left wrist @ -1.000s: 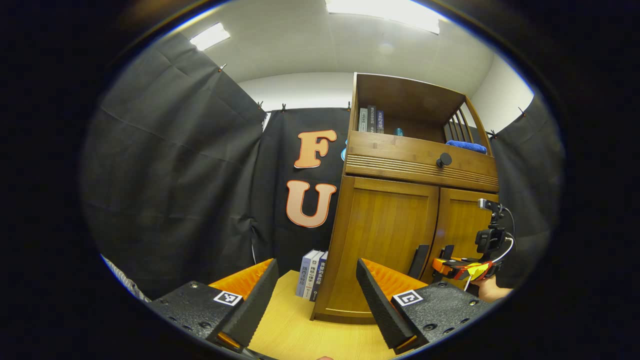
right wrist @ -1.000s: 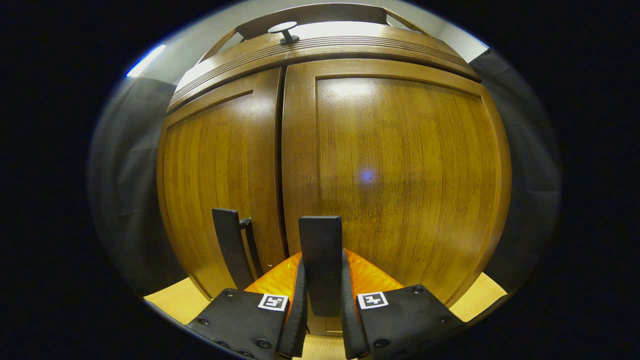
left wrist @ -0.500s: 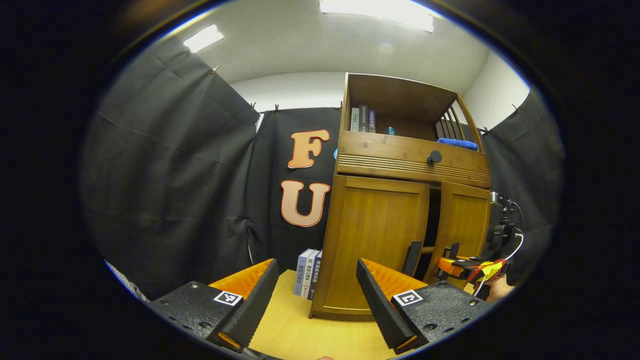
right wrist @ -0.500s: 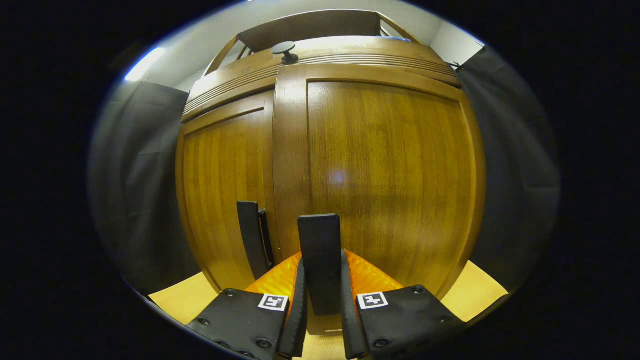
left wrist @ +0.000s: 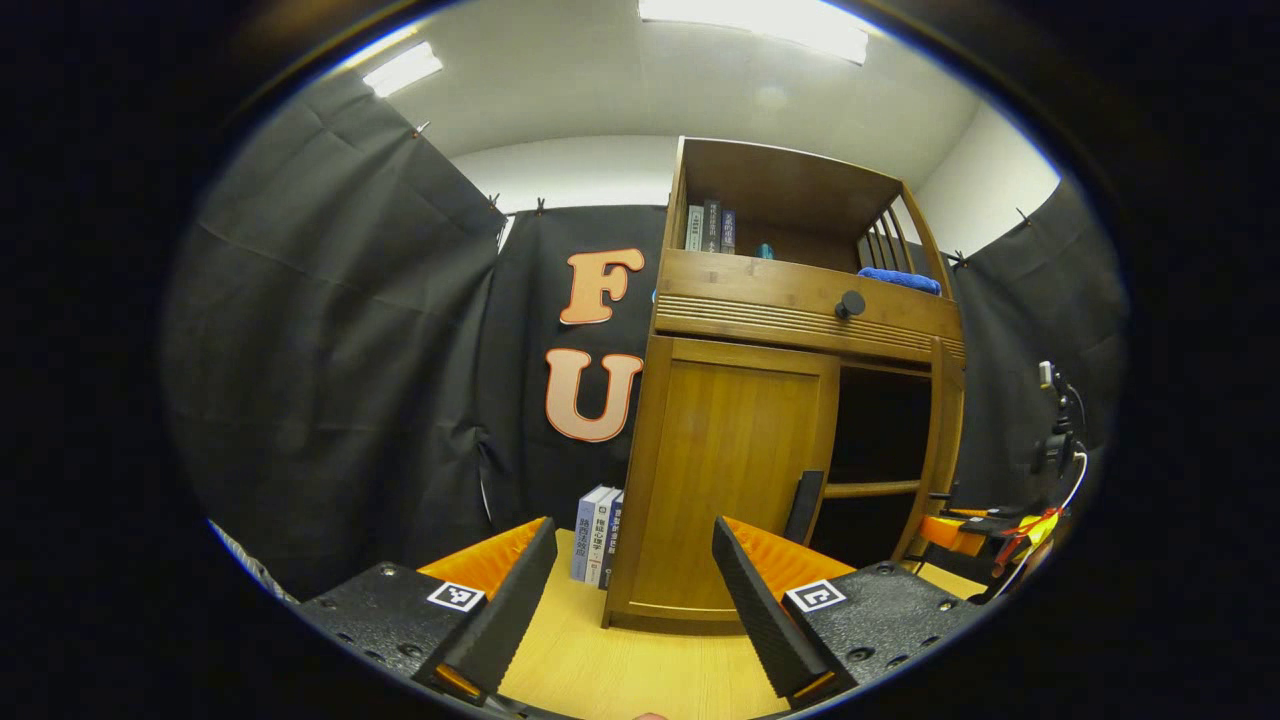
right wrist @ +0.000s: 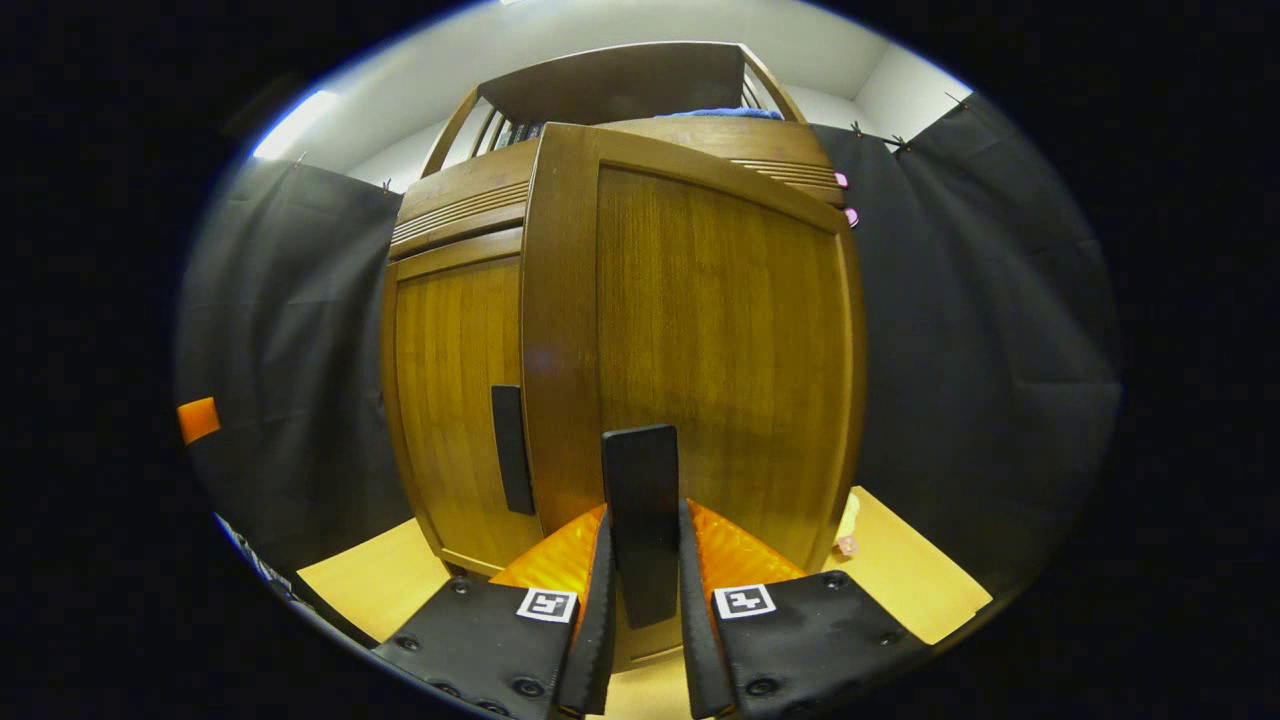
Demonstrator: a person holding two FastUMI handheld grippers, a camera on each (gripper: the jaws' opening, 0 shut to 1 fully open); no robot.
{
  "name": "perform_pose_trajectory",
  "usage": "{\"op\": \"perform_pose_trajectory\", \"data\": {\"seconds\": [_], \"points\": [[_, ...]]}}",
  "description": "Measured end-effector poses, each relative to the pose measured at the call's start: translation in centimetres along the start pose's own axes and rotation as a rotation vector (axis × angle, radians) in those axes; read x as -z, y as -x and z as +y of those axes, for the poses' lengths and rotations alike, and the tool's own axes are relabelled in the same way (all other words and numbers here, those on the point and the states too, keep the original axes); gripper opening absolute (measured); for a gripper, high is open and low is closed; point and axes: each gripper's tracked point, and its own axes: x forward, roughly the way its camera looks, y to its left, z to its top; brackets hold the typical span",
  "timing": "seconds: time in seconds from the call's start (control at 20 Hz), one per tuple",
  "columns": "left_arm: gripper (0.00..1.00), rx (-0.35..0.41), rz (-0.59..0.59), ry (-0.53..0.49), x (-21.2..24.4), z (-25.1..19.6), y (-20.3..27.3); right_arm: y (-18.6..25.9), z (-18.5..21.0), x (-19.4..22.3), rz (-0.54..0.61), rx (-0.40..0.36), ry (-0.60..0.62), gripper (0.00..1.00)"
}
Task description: Open the right door of the double-door shoe cabinet with the right hand, and open the left door with the left hand.
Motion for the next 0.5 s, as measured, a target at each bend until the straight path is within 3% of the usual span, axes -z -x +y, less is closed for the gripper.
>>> {"op": "perform_pose_trajectory", "data": {"seconds": [0.15,0.2,0.25,0.5], "points": [[0.95,0.026,0.013,0.013,0.6,-1.0,-0.4,0.8,-0.8,-0.3,-0.003,0.027,0.01,0.41],[0.95,0.037,0.016,0.015,0.7,-1.4,-0.5,0.9,-1.2,-0.5,-0.004,0.04,0.019,0.32],[0.92,0.047,0.018,0.01,0.8,-1.8,-0.6,1.2,-1.7,-0.4,-0.005,0.054,0.024,0.32],[0.94,0.097,0.022,0.018,1.4,-3.7,-0.8,2.8,-3.9,-0.3,-0.01,0.133,0.047,0.32]]}}
